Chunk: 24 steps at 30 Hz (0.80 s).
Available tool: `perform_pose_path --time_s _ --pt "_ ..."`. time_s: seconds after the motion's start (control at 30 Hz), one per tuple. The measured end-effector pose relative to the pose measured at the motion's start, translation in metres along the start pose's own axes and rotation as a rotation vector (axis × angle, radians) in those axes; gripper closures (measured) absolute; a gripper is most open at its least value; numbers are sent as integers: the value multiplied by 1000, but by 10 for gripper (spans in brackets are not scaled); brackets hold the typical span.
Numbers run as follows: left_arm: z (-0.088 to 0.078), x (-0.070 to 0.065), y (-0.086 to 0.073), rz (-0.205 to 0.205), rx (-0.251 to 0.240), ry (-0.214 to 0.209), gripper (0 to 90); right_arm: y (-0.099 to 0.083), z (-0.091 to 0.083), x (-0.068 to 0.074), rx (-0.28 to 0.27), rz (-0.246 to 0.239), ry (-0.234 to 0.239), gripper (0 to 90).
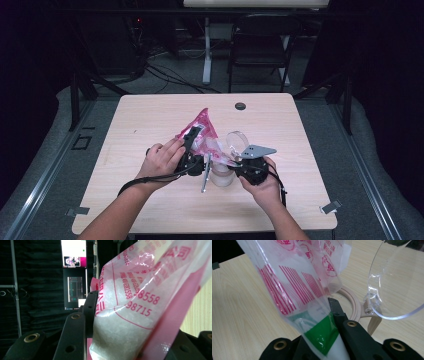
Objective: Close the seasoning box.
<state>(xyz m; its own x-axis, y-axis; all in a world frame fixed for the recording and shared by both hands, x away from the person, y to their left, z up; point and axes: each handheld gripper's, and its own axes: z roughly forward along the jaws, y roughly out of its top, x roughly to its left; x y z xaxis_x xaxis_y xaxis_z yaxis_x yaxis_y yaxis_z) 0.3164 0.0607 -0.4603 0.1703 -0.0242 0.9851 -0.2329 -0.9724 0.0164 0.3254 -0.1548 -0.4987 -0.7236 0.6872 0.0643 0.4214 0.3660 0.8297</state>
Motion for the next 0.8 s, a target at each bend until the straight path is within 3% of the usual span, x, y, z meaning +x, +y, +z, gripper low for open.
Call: perform_pose_path --time_s 0.8 --pt "1 -1 -2 7 -2 -18 635 -1 1 1 4 -4 -7 900"
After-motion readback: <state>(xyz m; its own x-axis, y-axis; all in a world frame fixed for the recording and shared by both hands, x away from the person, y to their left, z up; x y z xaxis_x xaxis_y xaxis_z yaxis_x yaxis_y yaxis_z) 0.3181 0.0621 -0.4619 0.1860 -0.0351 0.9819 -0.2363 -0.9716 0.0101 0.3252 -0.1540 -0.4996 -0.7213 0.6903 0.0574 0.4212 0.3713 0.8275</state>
